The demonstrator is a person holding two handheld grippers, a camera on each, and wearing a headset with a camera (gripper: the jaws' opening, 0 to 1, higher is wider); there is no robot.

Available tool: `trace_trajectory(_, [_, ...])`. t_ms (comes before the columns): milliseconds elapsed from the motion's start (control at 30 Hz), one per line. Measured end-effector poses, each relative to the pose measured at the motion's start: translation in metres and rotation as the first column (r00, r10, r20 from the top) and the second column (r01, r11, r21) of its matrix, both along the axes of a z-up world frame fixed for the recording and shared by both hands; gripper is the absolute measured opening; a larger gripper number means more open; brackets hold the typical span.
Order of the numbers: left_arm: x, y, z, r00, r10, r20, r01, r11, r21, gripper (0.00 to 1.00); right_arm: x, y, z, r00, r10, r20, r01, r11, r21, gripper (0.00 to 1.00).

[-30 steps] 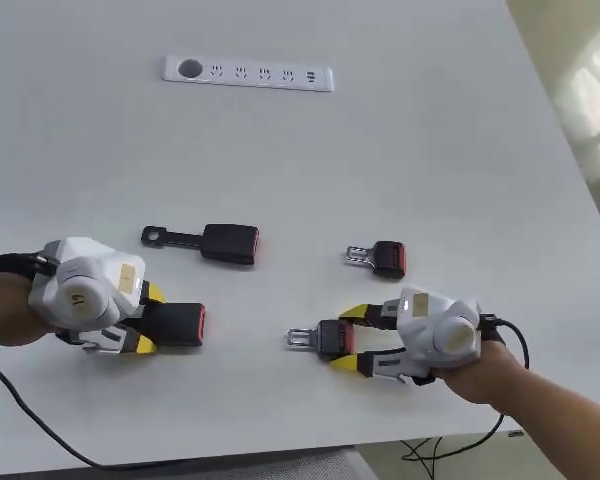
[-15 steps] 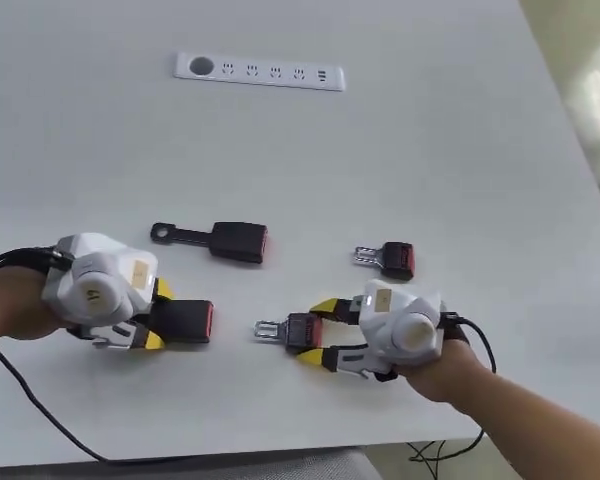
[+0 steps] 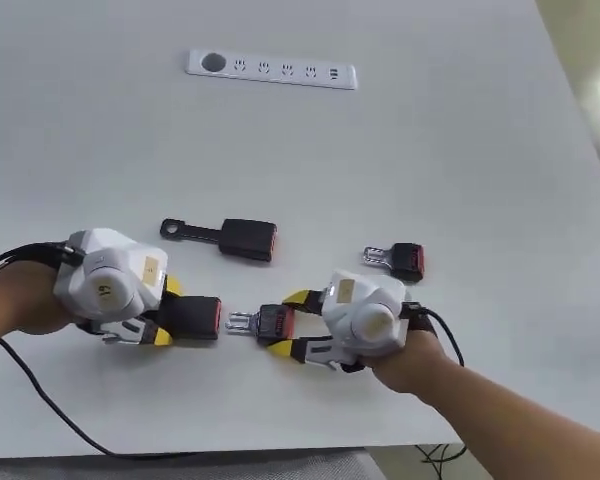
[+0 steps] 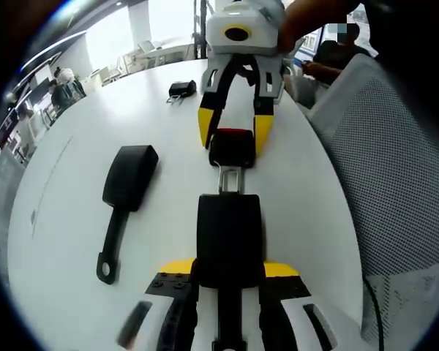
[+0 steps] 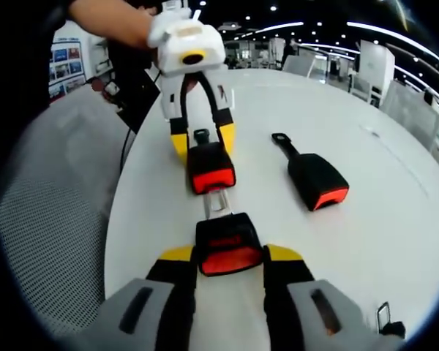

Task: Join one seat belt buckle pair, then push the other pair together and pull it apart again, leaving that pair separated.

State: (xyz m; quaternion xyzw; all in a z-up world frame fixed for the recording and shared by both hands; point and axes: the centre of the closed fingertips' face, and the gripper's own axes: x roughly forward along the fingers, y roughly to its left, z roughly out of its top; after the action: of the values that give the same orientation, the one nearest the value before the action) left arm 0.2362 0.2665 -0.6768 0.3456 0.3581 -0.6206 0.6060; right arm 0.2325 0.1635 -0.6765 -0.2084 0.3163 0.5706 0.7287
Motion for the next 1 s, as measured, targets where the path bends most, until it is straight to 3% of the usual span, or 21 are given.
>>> trace_trajectory(300, [0.000,-0.001,0.000,1.000,-0.004,0.005,0.004,1.000,0.011,0.33,0.001,0.020,-0.002,1.000,0.015,-0.007,-0.015,1.000,0.005,0.34])
trace_trajectory(333, [0.000,0.000,0.000,1.000,-0.009,0.007,0.009,1.000,0.014,0.33,0.003,0.016,-0.004,1.000,0.024,0.006,-0.024,0.999,-0.022,0.34])
trace_trajectory(567, [-0.001,-0.004,0.001,1.000,-0.025,0.014,0.024,0.999,0.037,0.33,0.003,0.017,-0.004,1.000,0.023,-0.012,-0.023,1.000,-0.018,0.34])
trace_trajectory(1000, [0.000,-0.002,0.000,0.999,-0.034,0.014,0.034,0.998,0.059,0.32,0.004,0.027,-0.004,1.000,-0.004,0.004,0.004,0.999,-0.049,0.34])
